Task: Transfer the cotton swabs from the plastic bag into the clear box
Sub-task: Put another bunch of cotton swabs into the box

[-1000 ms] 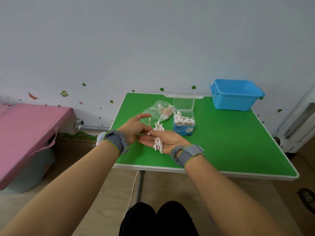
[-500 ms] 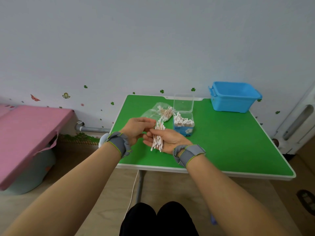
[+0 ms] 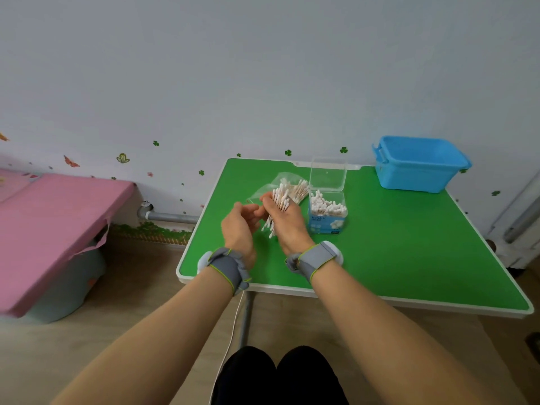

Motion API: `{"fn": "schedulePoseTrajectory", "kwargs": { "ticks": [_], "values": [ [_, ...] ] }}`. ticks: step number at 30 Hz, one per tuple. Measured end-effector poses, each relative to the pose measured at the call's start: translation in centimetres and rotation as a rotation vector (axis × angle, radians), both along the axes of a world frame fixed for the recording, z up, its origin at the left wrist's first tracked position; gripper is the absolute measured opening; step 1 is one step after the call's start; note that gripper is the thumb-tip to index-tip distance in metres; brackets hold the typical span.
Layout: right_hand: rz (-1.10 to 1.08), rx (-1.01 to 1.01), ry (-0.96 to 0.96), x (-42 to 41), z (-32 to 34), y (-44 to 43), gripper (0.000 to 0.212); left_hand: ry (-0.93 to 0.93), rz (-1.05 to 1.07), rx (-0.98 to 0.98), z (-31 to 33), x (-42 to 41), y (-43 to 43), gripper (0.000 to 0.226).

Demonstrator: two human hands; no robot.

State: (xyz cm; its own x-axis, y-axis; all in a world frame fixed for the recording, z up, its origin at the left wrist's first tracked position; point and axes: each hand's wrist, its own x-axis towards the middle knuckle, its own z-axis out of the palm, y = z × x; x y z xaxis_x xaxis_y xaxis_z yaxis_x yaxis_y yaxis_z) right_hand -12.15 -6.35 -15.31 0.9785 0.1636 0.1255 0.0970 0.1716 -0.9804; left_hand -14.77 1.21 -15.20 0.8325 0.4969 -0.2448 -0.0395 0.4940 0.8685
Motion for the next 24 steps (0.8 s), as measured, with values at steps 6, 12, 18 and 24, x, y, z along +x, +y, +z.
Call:
{"fn": "schedulePoseTrajectory", "kwargs": {
  "ticks": [6,12,18,24],
  "values": [
    [-0.05,-0.058,-0.076,-0.5,-2.2,0.7,0.007,-0.09,0.04,-0.13,-1.0,0.0,-0.6,0.048],
    [-0.031,-0.09,-0.09,-0.9,-2.4,1.2,0.008,-0.046,0.108,-0.231,-1.1,0.0,-0.8,0.04],
    [-0.07,-0.161,-0.083,-0.9,-2.7,1.3,0.009,-0.03,0.119,-0.24,-1.1,-0.1,-0.9,0.035],
    [-0.18,-0.123,-0.06,-0.7,-2.6,1.5,0.018,0.028,0.141,-0.147,-0.8,-0.3,-1.3,0.026]
  ]
}}
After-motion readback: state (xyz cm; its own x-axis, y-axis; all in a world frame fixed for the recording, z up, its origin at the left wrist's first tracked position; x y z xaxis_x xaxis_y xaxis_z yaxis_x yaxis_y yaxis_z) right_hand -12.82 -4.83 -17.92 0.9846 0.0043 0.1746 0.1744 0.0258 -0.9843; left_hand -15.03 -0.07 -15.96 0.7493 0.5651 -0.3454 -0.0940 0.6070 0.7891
